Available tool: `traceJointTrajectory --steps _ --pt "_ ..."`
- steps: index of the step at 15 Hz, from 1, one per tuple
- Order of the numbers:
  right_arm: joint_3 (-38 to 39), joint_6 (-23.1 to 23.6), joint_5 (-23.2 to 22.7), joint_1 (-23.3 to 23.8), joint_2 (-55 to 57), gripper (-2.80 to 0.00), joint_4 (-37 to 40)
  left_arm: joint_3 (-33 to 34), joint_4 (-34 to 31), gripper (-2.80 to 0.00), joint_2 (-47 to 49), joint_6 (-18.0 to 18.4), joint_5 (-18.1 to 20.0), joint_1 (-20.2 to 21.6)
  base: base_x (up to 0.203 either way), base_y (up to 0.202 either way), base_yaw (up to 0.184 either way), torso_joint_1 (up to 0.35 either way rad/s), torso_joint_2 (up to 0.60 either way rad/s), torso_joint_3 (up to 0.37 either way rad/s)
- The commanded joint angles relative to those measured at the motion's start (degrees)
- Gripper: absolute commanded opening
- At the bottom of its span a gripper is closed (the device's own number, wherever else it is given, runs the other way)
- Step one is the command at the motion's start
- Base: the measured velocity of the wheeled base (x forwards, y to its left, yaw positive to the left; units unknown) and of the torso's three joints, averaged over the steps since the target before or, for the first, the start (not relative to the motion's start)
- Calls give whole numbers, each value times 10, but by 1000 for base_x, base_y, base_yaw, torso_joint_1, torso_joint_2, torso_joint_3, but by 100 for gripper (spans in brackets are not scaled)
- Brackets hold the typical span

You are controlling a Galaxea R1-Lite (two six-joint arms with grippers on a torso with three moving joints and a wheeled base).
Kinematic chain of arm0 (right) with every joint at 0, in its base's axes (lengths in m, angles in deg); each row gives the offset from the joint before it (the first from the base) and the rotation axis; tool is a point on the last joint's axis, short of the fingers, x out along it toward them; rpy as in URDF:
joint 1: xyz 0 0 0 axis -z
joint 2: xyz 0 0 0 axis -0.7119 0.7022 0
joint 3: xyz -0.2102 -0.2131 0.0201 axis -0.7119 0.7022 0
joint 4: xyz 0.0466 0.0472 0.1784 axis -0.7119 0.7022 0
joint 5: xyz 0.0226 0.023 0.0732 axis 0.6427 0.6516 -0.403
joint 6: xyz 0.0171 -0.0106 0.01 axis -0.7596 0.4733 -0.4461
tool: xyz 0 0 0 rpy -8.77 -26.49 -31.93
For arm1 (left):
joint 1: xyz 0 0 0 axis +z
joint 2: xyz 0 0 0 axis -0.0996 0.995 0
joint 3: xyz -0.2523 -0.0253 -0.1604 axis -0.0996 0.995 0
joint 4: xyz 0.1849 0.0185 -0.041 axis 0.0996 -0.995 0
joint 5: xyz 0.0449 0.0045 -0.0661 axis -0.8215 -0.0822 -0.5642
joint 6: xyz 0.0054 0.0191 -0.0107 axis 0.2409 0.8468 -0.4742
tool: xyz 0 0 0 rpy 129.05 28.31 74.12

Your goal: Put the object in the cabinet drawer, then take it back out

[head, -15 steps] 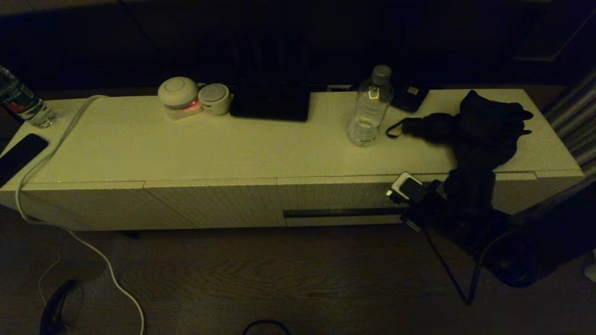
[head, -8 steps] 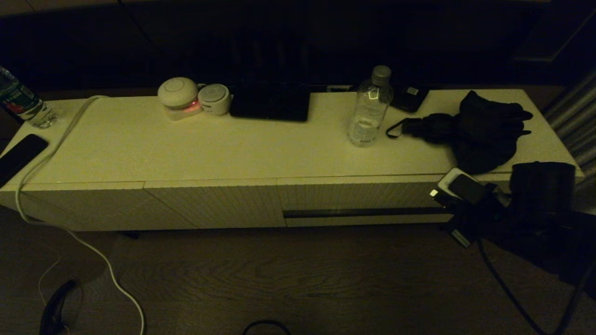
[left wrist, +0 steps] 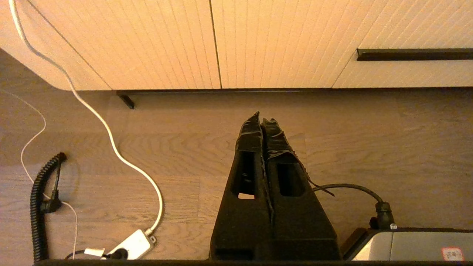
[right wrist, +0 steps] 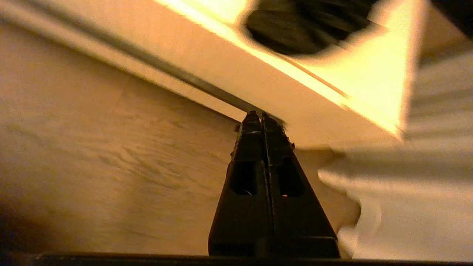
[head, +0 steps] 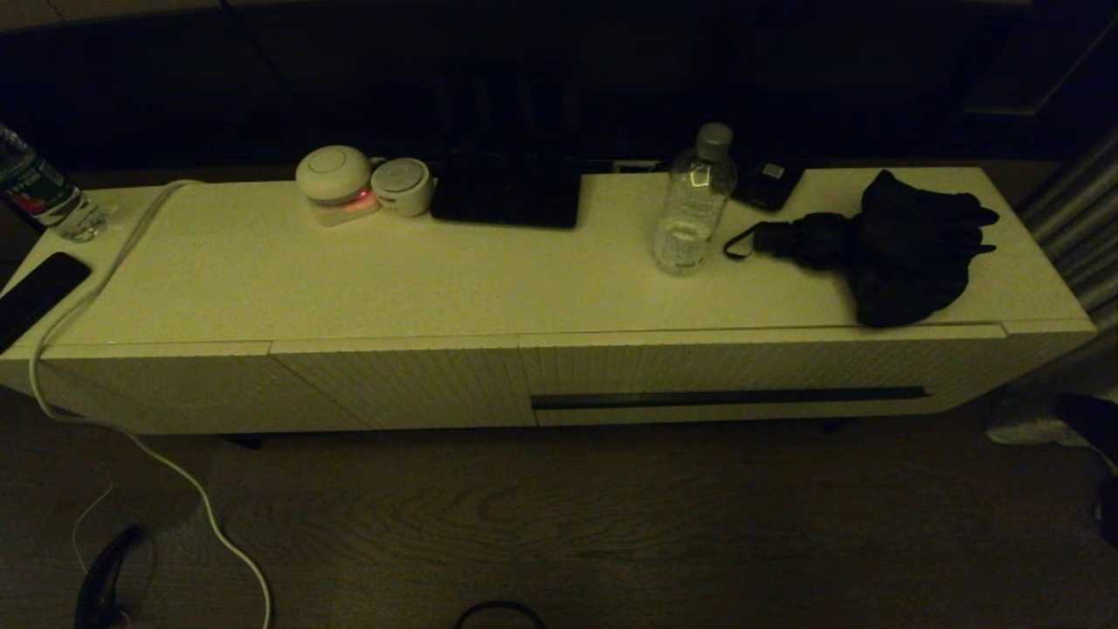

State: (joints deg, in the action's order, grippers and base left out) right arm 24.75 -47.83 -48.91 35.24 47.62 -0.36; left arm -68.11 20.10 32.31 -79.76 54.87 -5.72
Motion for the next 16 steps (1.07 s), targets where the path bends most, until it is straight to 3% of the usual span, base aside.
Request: traceJointTrajectory --steps 1,4,6,8,13,16 --pt "-18 -53 5 24 -204 -280 156 1 0 -280 -1 0 0 0 0 0 0 0 0 0" --pt "-41 -129 14 41 -340 -280 345 1 0 -280 -1 0 0 0 0 0 0 0 0 0" --pt "-23 -256 23 47 -354 -280 399 1 0 -280 -1 0 0 0 0 0 0 0 0 0" --pt "7 -311 23 50 -354 -280 438 1 0 -280 -1 0 0 0 0 0 0 0 0 0" --pt "4 -319 13 -15 -355 -280 469 0 0 -280 -1 0 0 0 0 0 0 0 0 0" --pt "10 -318 -15 55 -355 -280 467 1 0 -280 -1 0 0 0 0 0 0 0 0 0"
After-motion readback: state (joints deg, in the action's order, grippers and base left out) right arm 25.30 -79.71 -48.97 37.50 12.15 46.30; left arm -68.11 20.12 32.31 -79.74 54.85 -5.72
